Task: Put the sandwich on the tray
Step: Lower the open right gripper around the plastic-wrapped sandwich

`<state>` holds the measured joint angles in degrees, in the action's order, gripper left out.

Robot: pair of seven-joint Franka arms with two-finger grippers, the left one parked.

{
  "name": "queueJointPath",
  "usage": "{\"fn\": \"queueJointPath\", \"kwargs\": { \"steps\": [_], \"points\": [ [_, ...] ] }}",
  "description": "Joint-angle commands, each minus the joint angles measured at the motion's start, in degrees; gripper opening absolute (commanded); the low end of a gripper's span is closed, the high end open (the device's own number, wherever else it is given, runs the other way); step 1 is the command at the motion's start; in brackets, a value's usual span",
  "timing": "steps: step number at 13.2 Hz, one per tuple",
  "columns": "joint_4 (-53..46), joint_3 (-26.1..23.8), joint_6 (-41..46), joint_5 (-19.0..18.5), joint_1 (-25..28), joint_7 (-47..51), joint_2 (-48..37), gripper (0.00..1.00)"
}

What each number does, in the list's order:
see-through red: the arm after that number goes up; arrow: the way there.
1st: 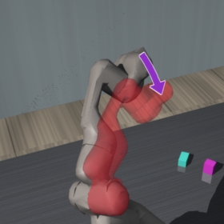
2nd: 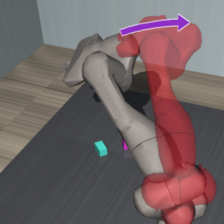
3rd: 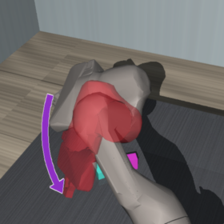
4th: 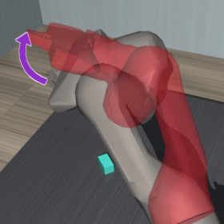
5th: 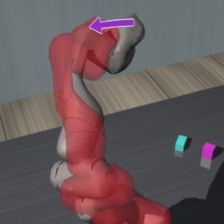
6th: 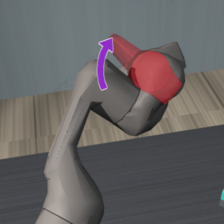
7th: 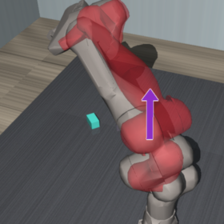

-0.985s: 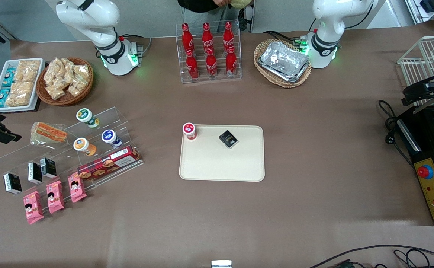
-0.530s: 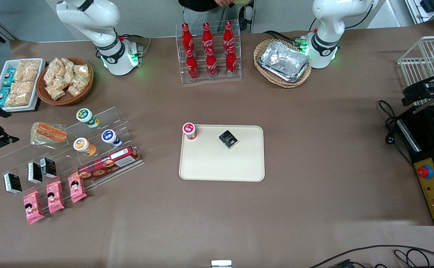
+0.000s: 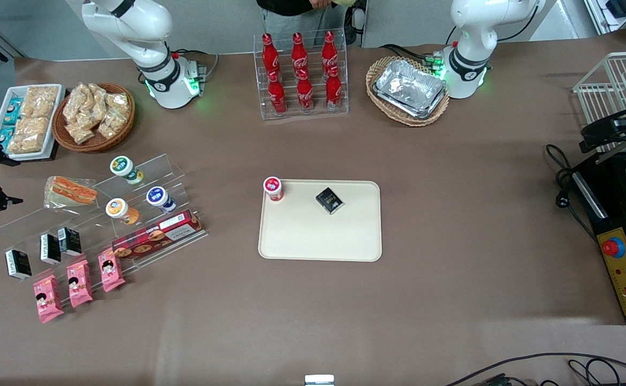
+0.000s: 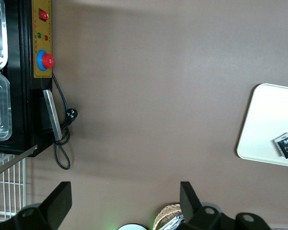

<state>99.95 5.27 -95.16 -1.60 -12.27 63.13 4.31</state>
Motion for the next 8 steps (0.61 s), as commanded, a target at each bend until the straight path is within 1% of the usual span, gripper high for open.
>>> {"fn": "queueJointPath", "kwargs": {
  "steps": [1,5,8],
  "points": [
    [11.98,-0.43,-9.48,0.54,-1.44,4.54,-6.75,1.0],
    [18.33,-0.34,-15.91,0.63,-1.61,4.72,-8.09,1.0],
    [23.87,-0.34,-21.19,1.24,-3.19,5.78,-9.41,1.0]
  ]
}}
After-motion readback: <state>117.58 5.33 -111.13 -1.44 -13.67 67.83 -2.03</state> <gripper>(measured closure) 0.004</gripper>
